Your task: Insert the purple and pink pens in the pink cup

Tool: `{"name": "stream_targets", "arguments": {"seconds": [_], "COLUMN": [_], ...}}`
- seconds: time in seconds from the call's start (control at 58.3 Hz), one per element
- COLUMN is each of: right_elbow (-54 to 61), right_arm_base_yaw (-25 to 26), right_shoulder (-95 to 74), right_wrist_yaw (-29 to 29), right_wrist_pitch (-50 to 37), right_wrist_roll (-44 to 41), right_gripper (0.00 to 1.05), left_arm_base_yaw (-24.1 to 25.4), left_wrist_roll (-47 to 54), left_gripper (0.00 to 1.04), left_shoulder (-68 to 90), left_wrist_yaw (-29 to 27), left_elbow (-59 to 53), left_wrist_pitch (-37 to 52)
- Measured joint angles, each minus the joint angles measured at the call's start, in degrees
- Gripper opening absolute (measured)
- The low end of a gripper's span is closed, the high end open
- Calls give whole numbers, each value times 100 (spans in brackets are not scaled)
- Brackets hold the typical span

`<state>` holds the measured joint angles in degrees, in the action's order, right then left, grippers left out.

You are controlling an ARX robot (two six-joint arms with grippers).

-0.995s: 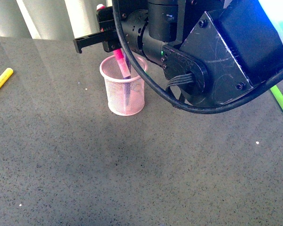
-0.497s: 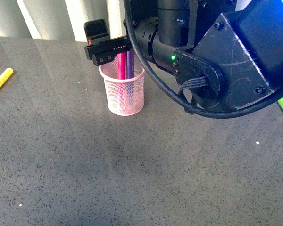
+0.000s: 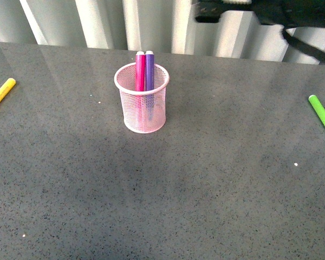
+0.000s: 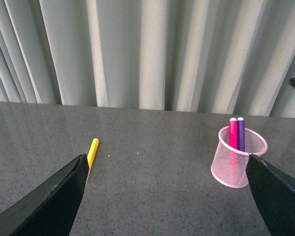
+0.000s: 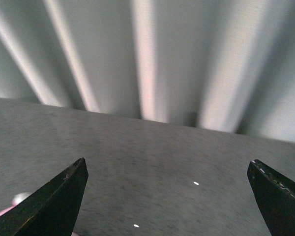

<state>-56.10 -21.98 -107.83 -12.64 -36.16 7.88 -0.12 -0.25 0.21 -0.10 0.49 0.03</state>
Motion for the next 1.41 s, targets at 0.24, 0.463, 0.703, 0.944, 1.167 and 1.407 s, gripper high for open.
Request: {"name": "stream_targets", "arguments": {"seconds": [0.24, 0.463, 0.703, 0.944, 1.167, 1.407], "right_elbow": [549, 2288, 3657, 4586, 5045, 5353], "right_arm_base_yaw": [136, 610, 1075, 1488, 1696, 2181], "right_shoulder": [87, 1161, 1947, 3274, 4308, 5469], "right_wrist_yaw": [-570, -232, 223, 570, 793, 1237], "right_wrist_pitch": [-1329, -2719, -3112, -2758, -2192, -1366], "right_wrist_roll": [-247, -732, -776, -796, -796, -793], "right_gripper": [85, 47, 6, 3, 3, 3], "left_arm_base_yaw": [0, 0, 0, 0, 0, 0], "left_wrist_roll": [0, 0, 0, 0, 0, 0], "left_gripper": [98, 98, 98, 98, 98, 98], "left_shoulder": [-2, -2, -2, -2, -2, -2], "left_wrist_yaw": [11, -2, 9, 9, 9, 7], "left_elbow": [0, 0, 0, 0, 0, 0], "left_wrist_pitch": [0, 0, 0, 0, 0, 0]}}
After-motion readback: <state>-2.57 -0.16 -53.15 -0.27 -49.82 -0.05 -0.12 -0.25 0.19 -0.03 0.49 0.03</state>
